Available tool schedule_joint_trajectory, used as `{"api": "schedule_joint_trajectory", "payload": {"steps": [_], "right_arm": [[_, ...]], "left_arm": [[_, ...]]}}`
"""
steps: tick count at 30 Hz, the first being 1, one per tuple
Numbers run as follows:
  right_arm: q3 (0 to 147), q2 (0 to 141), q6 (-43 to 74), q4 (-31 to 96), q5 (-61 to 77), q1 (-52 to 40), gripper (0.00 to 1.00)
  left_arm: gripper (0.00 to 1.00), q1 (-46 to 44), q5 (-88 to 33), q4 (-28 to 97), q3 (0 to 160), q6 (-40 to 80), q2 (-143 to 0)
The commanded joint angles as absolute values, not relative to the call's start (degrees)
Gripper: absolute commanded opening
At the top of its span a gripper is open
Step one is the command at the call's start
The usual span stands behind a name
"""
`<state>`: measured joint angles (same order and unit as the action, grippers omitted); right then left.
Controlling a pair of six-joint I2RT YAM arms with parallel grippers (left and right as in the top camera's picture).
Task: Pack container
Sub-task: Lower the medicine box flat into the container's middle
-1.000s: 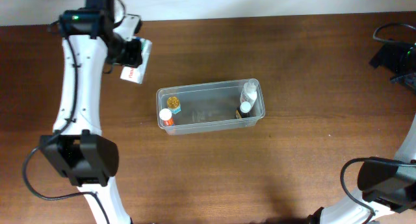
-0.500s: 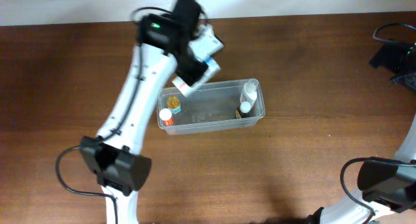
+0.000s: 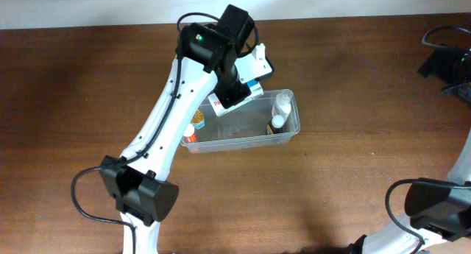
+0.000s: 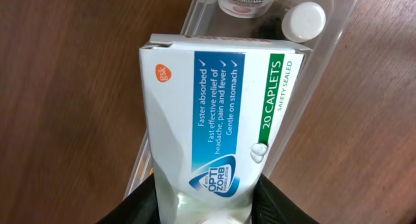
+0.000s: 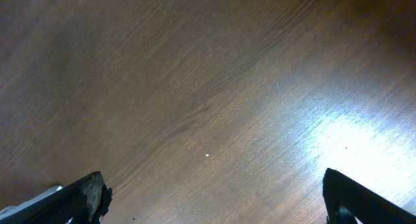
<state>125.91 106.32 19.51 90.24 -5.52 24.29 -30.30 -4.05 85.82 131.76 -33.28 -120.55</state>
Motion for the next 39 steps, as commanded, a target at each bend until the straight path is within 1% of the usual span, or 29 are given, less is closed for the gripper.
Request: {"api": "schedule_joint_trajectory", "payload": {"steps": [1, 15, 19, 25, 39], "right_arm": [[126.76, 105.49, 19.84, 90.21, -5.63, 24.40, 0.98], [126.76, 105.49, 19.84, 90.21, -5.63, 24.40, 0.98], [126.76, 105.49, 19.84, 90.21, -5.63, 24.40, 0.98], [126.76, 105.49, 19.84, 90.21, -5.63, 24.40, 0.98], [126.76, 105.49, 19.84, 90.21, -5.63, 24.40, 0.98]], "left_arm": [[0.42, -30.11, -4.12, 84.03, 128.05, -34.39, -121.30], [0.43, -30.11, -4.27, 75.83, 116.22, -36.32, -121.40], [0.47, -30.11, -4.29, 72.99, 113.51, -36.32, -121.40], [0.47, -30.11, -4.29, 69.01, 109.01, -38.50, -121.45], [0.47, -30.13, -3.62, 67.33, 108.51, -39.07, -121.49]]}}
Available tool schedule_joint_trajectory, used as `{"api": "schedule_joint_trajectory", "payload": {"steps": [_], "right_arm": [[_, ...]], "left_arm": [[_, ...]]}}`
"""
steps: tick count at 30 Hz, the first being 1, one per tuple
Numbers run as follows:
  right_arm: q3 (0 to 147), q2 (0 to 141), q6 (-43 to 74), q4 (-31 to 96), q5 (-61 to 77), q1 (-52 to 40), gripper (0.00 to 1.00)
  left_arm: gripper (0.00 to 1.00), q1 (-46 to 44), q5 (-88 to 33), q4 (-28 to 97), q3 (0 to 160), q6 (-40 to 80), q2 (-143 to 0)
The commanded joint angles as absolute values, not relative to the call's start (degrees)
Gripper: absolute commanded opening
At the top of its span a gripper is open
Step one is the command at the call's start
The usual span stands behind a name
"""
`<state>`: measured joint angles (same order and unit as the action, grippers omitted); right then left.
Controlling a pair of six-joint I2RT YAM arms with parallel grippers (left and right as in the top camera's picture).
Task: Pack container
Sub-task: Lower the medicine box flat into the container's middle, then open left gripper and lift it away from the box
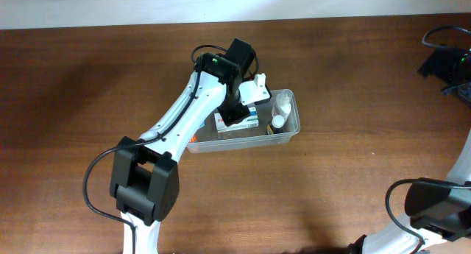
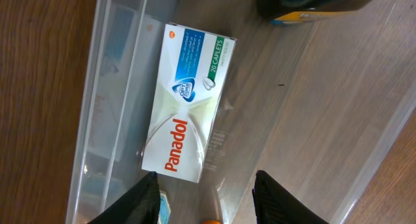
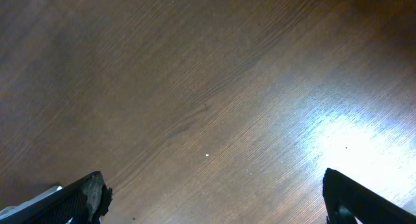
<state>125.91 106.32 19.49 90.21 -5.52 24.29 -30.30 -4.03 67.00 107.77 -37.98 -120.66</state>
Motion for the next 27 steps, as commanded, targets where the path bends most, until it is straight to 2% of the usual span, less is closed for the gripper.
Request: {"api": "schedule_joint_trajectory", "payload": {"steps": [1, 7, 13, 21, 27], "right_arm": [[126.76, 105.49, 19.84, 90.21, -5.63, 24.40, 0.98], [126.76, 105.49, 19.84, 90.21, -5.63, 24.40, 0.98], [126.76, 105.49, 19.84, 90.21, -5.63, 24.40, 0.98], [126.76, 105.49, 19.84, 90.21, -5.63, 24.40, 0.98], [126.76, 105.49, 19.84, 90.21, -5.63, 24.40, 0.98]], "left_arm": [[0.46, -30.13, -3.62, 68.27, 109.67, -39.05, -121.47], [0.46, -30.13, -3.60, 78.26, 121.56, -36.16, -121.36], [0.48, -29.78, -0.03, 89.38, 136.66, -25.74, -119.39], [0.73, -29.30, 9.21, 96.71, 139.90, -13.69, -108.18], [0.82, -29.30, 10.81, 96.71, 138.65, -9.26, -95.15]]}}
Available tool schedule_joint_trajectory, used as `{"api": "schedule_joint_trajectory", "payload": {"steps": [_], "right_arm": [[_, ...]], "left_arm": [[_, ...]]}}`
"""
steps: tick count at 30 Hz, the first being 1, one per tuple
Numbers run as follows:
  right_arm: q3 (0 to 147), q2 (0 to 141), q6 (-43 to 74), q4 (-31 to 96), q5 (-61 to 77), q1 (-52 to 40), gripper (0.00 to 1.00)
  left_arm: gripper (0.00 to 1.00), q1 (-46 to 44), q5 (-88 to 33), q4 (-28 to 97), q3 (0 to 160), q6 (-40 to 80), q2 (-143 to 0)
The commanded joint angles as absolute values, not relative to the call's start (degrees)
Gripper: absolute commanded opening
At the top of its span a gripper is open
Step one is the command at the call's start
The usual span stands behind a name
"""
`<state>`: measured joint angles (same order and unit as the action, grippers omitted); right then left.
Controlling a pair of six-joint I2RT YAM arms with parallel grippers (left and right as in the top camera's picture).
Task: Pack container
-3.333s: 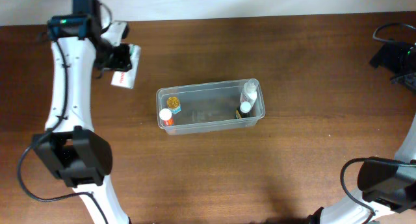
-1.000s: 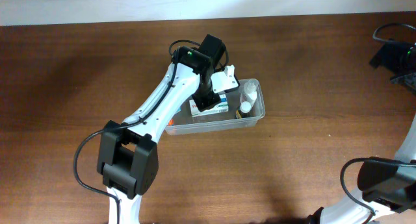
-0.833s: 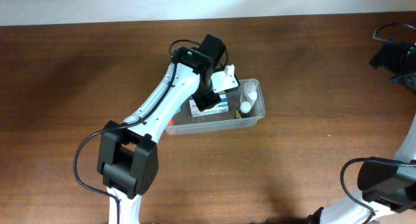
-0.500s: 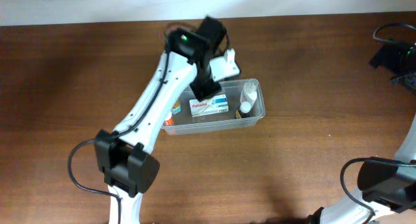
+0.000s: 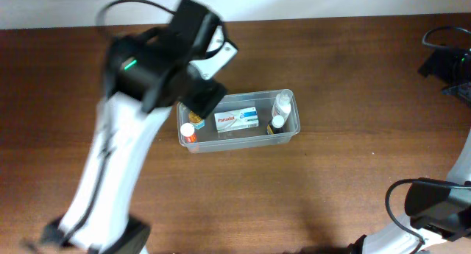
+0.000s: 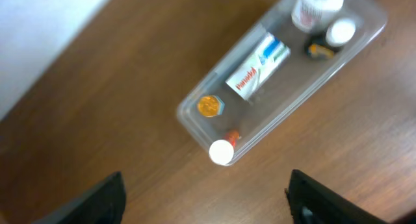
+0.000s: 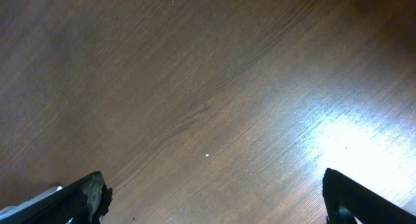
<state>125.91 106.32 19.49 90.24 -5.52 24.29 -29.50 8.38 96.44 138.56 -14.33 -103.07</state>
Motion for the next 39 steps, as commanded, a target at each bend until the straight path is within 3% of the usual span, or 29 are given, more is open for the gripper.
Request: {"api": "schedule_joint_trajectory", "payload": {"steps": [1, 3, 10, 19, 26, 31, 39], "right_arm": [[126.76, 105.49, 19.84, 90.21, -5.63, 24.40, 0.98], [126.76, 105.49, 19.84, 90.21, -5.65, 24.40, 0.99], [126.76, 105.49, 19.84, 90.21, -5.63, 24.40, 0.98], [126.76, 105.49, 19.84, 90.21, -5.63, 24.40, 0.98], [126.76, 105.49, 19.84, 90.24, -5.63, 24.40, 0.98], [126.76, 105.49, 19.84, 90.21, -5.65, 24.40, 0.98], [126.76, 105.49, 19.84, 90.21, -5.63, 24.40, 0.98]], "left_arm": [[0.85, -29.30, 10.83, 96.68, 138.06, -8.34, -92.86], [0.99, -29.30, 10.81, 96.68, 135.85, -5.91, -87.77], [0.99, -29.36, 11.81, 91.64, 114.91, -0.30, -69.41], [1.00, -29.36, 10.76, 52.16, 63.53, 5.17, -42.92], [1.00, -29.36, 9.91, 26.04, 33.80, 11.77, -36.56], [0.99, -29.34, 10.50, 16.73, 26.15, 12.82, -38.57], [0.99, -29.36, 12.71, 15.68, 26.04, 12.82, -40.75]]}}
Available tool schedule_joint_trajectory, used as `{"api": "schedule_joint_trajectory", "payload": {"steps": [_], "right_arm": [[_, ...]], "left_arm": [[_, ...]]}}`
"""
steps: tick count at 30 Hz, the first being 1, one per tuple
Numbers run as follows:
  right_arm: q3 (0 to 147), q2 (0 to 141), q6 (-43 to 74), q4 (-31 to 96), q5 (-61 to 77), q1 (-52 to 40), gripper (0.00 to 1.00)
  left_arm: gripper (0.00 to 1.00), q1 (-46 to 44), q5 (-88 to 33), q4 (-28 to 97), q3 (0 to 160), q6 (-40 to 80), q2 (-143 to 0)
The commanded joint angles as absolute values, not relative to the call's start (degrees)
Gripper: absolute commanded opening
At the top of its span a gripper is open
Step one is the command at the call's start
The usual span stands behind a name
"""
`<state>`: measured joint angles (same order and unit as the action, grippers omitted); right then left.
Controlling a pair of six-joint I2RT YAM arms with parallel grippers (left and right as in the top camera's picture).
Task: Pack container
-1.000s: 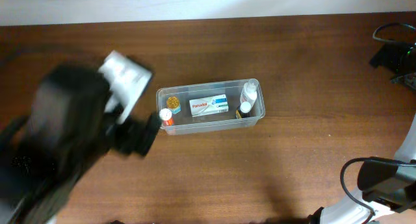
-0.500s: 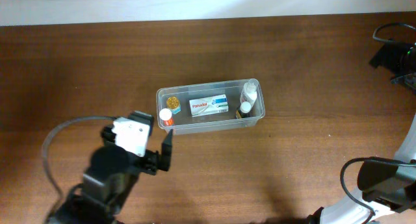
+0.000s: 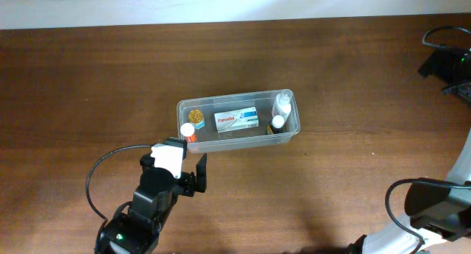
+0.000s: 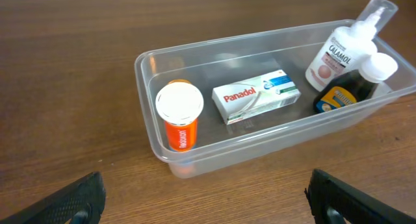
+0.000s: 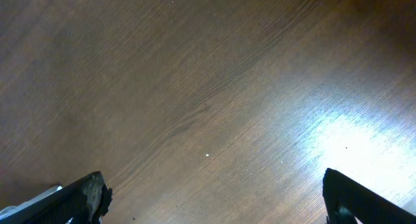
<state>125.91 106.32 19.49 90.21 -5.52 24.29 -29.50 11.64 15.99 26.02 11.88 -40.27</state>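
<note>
A clear plastic container [image 3: 288, 133] sits mid-table. In it lie a white Panadol box [image 4: 257, 96], an orange bottle with a white cap [image 4: 180, 113], a Calamol pump bottle [image 4: 341, 52] and a dark bottle with a white cap [image 4: 364, 78]. The overhead view also shows a gold-topped item [image 3: 196, 113] in the container's left end. My left gripper [image 4: 208, 201] is open and empty, low over the wood just in front of the container's near left corner [image 3: 175, 164]. My right gripper [image 5: 214, 198] is open over bare wood, holding nothing.
Black gear and cables [image 3: 445, 62] lie at the table's far right corner. The right arm's base [image 3: 434, 202] stands at the near right edge. A white wall runs along the far edge of the table.
My left arm was raised over the container's left end, blurred in motion. Now it is low at the near left of the table, facing the container. The container's contents and the right gripper have not moved.
My left gripper first held the Panadol box above the container's rim. Then the box lay flat inside the container with the gripper open over it. The arm was then higher up, and now it is back in front of the container.
</note>
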Motion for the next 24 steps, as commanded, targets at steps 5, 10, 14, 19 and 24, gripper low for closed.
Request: {"api": "schedule_joint_trajectory", "payload": {"steps": [5, 10, 14, 19, 24], "right_arm": [[126.76, 105.49, 19.84, 90.21, -5.65, 24.40, 0.98], [126.76, 105.49, 19.84, 90.21, -5.63, 24.40, 0.98], [126.76, 105.49, 19.84, 90.24, -5.63, 24.40, 0.98], [126.76, 105.49, 19.84, 90.21, -5.65, 24.40, 0.98], [126.76, 105.49, 19.84, 90.21, -5.65, 24.40, 0.98]], "left_arm": [[0.99, -29.36, 12.78, 16.88, 26.04, 12.82, -41.60], [0.99, -29.36, 12.91, 19.79, 26.02, 12.80, -42.15], [0.99, -29.36, 14.06, 21.54, 26.02, 12.80, -42.22], [0.99, -29.39, 14.44, 20.14, 26.02, 12.80, -42.04], [0.99, -27.66, 16.67, 20.01, 26.02, 12.78, -35.88]]}}
